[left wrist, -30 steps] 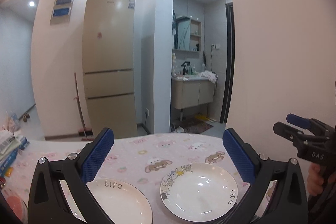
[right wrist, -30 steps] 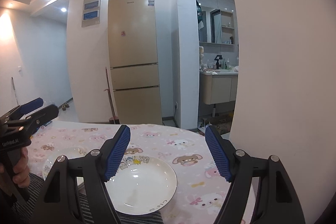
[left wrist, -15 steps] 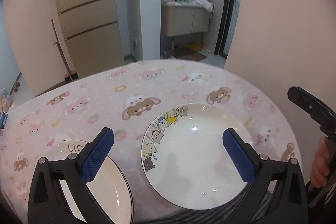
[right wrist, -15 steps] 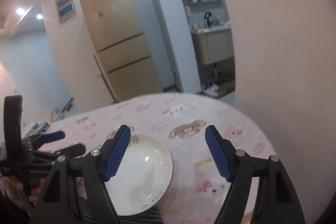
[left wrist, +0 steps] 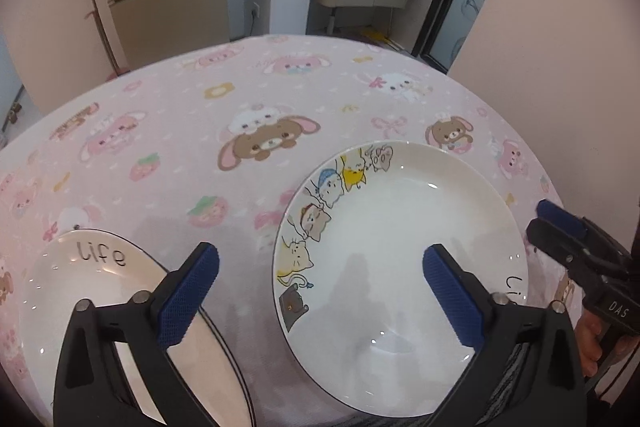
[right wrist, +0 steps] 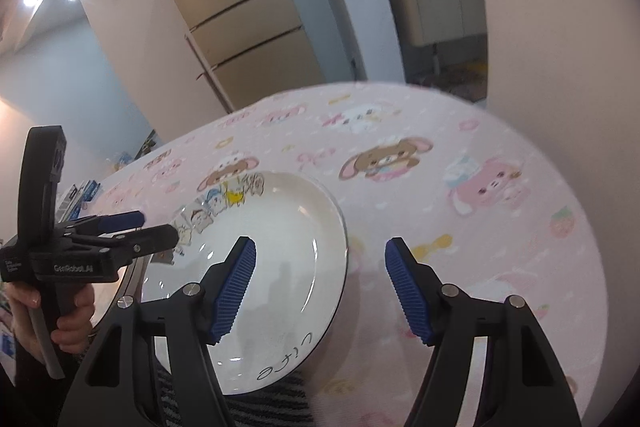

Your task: Organize plates and bowls

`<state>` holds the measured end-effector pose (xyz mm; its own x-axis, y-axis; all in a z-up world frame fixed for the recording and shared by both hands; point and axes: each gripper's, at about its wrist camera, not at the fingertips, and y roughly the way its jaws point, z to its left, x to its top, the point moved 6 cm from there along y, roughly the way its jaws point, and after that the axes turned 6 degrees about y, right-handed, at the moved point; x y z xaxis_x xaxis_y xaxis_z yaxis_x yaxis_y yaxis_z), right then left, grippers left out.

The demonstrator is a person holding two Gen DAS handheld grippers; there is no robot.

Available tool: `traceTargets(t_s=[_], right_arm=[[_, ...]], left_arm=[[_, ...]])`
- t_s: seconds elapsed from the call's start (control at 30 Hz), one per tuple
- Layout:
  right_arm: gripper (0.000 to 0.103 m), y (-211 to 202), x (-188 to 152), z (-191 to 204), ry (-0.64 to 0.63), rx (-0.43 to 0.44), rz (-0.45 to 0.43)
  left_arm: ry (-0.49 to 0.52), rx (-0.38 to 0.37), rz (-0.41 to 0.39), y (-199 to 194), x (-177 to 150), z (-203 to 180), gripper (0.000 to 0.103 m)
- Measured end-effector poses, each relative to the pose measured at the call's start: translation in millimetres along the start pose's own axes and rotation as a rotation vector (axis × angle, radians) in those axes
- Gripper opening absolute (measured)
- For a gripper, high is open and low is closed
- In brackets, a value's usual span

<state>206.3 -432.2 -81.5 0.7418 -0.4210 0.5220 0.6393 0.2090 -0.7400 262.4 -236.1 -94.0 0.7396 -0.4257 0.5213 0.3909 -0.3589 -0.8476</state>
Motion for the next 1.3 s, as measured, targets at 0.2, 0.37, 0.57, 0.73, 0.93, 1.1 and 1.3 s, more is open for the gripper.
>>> traceTargets(t_s=[0.2,0.37,0.57,0.73,0.93,1.1,1.3], right_arm=[[0.056,13,-11,-4,0.075,0.098,0.101],[0.034,16,-13,-12,0.083,0.049,0.084],[0.011,25,-15,-22,0.096,0.02,0.104],[0.012,24,-18,-17,0.043,-0.027,0.075],[0.015,25,-22,-9,-0.027,-0.085,0.037],[0.015,24,-22,-11,-0.01,-0.077,0.038],[0.016,18,-21,-6,-0.038,-0.129,0.023]], left_arm=[[-0.022,-0.033,0.031,8,-4,1,0.079],[-0.025,-0.028,0.079,18,-10,2,0.042],[-0.059,0.014,0.082,18,-13,19,0.013],[-0.051,-0.007,0.085,18,-14,20,0.013],[-0.032,-0.034,0.085,23,-16,15,0.018],[-0.035,-0.016,0.063,22,-17,16,0.018],[0.015,0.062,0.063,19,-17,7,0.018]])
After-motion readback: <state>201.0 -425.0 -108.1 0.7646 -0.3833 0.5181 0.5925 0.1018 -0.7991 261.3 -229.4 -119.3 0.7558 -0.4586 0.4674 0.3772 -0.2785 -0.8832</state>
